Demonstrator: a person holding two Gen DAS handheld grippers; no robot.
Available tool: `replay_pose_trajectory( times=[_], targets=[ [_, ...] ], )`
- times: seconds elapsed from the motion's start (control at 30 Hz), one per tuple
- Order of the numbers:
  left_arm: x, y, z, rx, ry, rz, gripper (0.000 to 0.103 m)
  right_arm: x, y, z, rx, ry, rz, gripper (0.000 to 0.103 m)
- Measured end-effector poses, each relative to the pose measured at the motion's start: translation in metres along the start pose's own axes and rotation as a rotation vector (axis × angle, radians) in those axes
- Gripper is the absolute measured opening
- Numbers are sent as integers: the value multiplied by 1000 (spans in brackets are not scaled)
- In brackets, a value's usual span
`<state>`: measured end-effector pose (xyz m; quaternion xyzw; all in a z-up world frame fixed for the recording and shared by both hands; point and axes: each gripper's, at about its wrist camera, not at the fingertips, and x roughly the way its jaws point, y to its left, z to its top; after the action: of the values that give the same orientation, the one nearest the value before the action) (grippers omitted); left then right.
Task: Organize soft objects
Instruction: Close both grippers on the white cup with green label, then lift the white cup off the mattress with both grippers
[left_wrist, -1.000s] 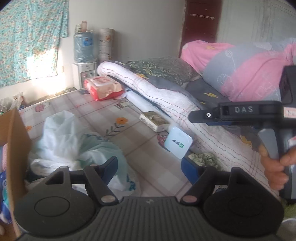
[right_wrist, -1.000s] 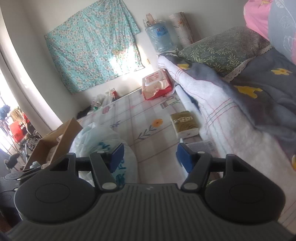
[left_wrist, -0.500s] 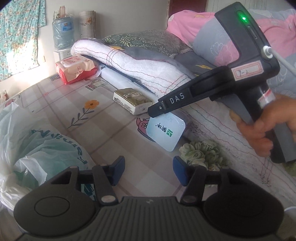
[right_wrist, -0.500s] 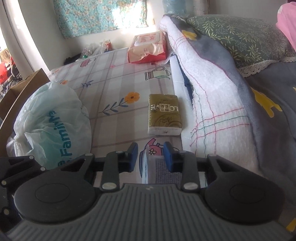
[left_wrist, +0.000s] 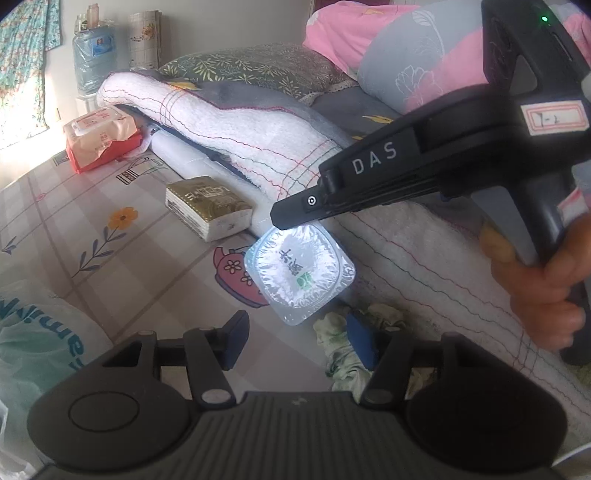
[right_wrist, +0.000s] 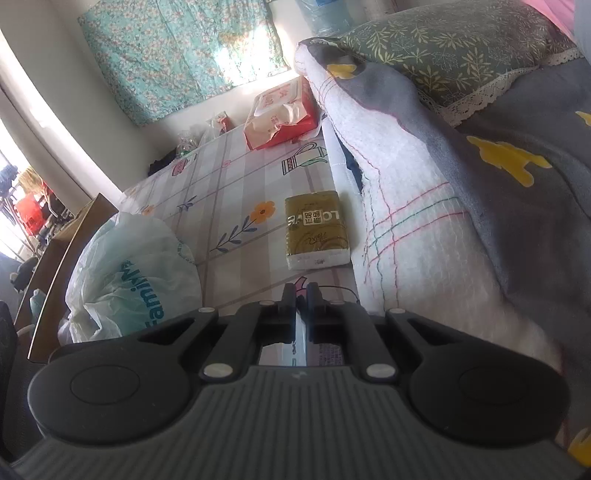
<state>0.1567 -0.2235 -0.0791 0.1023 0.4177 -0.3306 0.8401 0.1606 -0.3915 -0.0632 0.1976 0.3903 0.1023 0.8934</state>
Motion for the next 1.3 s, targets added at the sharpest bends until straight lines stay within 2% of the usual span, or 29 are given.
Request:
replay_pose_trajectory(
  times=[0.3,0.5,0.67,1.07,1.3],
  targets=[
    [27,12,13,-119,66,-30,61,0,-8,-1,41,-13,25,4],
    [33,18,20,-207,62,-91,64,-1,-20,-2,128,-12,75,4],
    [31,27,19,-280,64,-111,62,-3,-20,-3,155,-21,93,3],
    [-2,41,17,-345,32,-87,63,-4,-6,0,220,-32,175,3],
    [-45,55,7,-348,-21,-12,63,2,10,1,294,-20,305,3]
  ],
)
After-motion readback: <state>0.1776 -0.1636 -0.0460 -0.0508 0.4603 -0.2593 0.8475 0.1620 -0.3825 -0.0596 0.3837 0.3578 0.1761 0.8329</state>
